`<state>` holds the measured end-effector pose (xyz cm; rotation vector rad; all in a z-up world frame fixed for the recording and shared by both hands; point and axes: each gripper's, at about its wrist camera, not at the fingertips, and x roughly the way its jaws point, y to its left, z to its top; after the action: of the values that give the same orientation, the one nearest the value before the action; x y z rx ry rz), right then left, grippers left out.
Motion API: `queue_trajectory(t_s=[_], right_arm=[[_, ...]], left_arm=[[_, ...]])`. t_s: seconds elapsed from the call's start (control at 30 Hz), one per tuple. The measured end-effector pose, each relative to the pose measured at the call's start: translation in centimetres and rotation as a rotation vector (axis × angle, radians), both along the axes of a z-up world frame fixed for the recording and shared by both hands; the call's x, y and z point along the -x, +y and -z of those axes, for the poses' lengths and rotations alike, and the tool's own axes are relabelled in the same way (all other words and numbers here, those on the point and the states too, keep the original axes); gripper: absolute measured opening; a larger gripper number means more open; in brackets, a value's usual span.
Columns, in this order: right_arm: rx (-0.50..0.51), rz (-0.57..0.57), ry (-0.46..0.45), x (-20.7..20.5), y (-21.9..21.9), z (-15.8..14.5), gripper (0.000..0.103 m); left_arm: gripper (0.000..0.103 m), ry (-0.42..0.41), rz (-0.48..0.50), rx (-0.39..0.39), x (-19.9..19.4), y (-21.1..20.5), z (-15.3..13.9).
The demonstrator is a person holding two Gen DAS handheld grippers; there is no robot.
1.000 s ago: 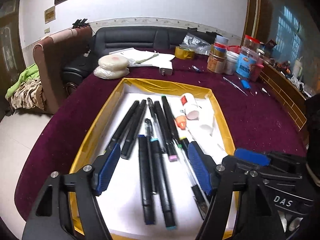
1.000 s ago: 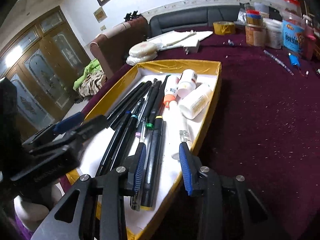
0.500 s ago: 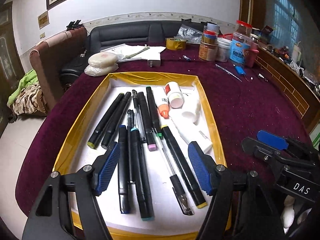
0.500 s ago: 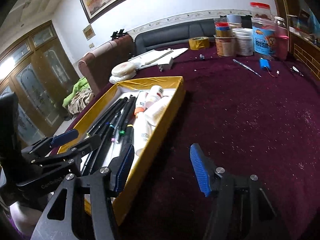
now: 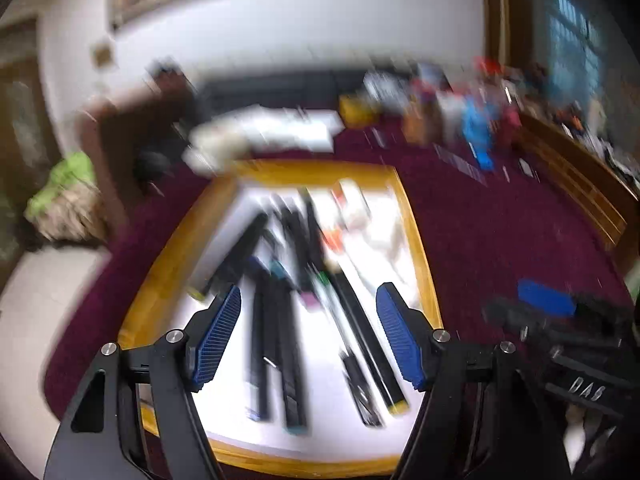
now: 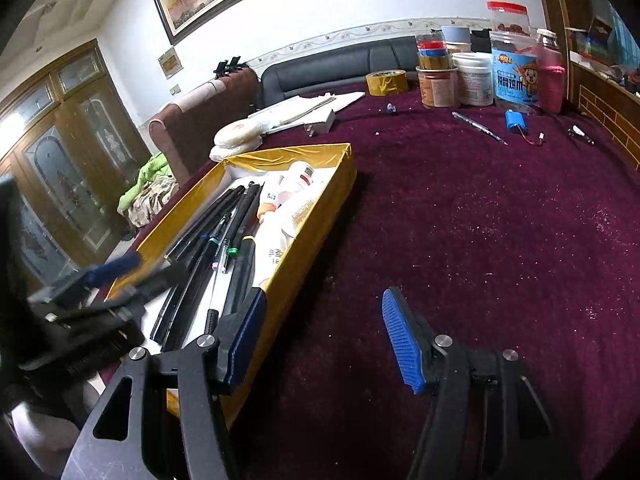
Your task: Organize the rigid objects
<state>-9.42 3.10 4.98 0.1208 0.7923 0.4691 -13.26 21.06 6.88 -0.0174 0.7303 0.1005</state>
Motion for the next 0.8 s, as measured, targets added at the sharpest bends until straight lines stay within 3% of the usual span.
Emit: queue_trajectory(t_s=[0.03,0.07,0.13,0.2,0.27,0.3,0.37,0.43,0.5,0.57,0.63,0.73,0.8], right_arm=[[0.009,0.002,-0.013,0.2,0.1,-0.2,0.055],[0.019,0.004,-0.027,0.5,0.2,-0.3,0.055],[0.036,0.006,-0.049,0.9,0.5,-0.6,0.055],[0.05,0.005,-0.072,1.4,0.8,-0.8,0.055],[0.056,0.01,-0.083,1.6,1.0,-0.9,0.055],[0.059,0.018,-0.089,1.7,1.0,-1.0,0.055],[0.07,0.03,-0.106,2.1,0.9,-1.2,0.055],[0.091,0.044,-0.142,2.5,1.0,-1.5,0.055],[0.113,0.065,-0.21,3.3,0.9,-2.1,0.056],[0.142,0.091,-0.278,3.9,1.0,-2.5,0.064],[0.157,0.127,-0.355,4.6,1.1,-3.0,0.081],[0.158,0.167,-0.434,5.3,1.3,-3.5,0.094],[0.181,0.185,-0.48,5.5,1.5,-3.4,0.096]], left_arm=[[0.073,-0.052,-0.027,-0.019,0.7,0.0,-0.7],[0.09,-0.149,-0.066,-0.054,2.1,-0.1,-1.9],[0.103,-0.315,-0.106,-0.09,4.7,-0.3,-3.9],[0.103,-0.501,-0.078,-0.072,7.6,-0.7,-5.7],[0.103,-0.591,0.024,0.004,8.6,-0.4,-6.3],[0.103,-0.572,0.108,0.076,8.0,-0.1,-6.6],[0.103,-0.467,0.169,0.158,6.3,0.4,-6.8],[0.103,-0.407,0.104,0.143,5.1,0.5,-7.4],[0.103,-0.508,0.0,0.057,6.3,0.3,-8.4],[0.103,-0.598,-0.068,-0.006,8.0,0.0,-9.2],[0.103,-0.606,-0.1,-0.019,8.3,0.0,-9.5],[0.103,-0.423,-0.02,0.119,5.3,1.7,-8.7],[0.103,-0.354,-0.067,0.125,3.8,2.2,-7.6]])
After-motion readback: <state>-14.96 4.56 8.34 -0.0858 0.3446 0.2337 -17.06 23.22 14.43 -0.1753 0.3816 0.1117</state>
